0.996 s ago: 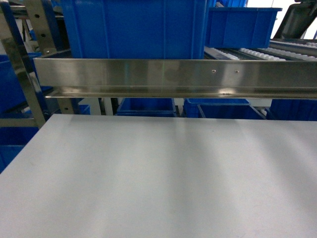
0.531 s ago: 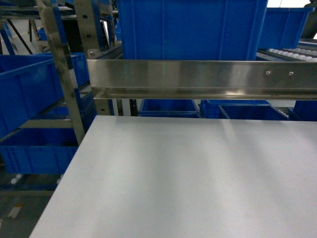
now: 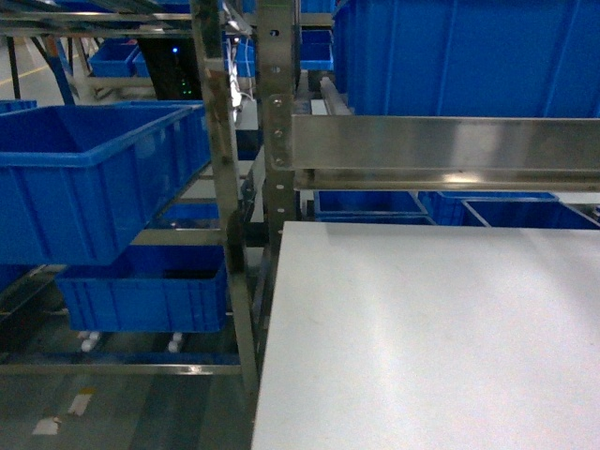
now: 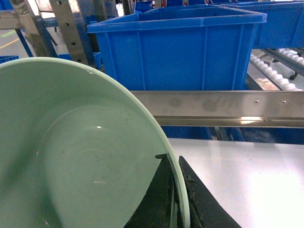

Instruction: Place green bowl on second shelf with right arm

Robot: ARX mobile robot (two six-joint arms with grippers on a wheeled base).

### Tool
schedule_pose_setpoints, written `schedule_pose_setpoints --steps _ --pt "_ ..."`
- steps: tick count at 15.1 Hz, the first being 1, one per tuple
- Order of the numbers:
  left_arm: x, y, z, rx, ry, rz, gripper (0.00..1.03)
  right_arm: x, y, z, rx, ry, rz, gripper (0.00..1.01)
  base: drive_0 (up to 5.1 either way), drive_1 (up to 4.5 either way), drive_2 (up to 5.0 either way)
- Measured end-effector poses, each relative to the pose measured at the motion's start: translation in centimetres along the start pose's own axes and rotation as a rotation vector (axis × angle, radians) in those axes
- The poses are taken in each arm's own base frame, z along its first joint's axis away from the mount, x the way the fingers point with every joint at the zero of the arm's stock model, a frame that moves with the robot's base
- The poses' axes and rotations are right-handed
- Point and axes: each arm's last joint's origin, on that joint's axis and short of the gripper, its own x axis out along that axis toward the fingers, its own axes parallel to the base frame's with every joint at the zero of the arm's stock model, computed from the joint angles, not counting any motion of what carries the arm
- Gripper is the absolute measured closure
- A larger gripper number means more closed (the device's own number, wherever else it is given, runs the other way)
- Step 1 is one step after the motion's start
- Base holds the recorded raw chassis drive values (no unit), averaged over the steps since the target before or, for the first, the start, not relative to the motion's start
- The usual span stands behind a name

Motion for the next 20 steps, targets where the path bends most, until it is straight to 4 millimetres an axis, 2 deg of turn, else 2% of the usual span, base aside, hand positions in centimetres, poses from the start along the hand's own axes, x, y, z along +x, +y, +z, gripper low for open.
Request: schedule_pose_setpoints --steps 20 --pt "0.00 0.00 -0.01 0.000 0.002 0.000 0.05 0.00 0.00 0.04 -0.001 -0.001 0.000 0.99 -5.0 2.48 2.5"
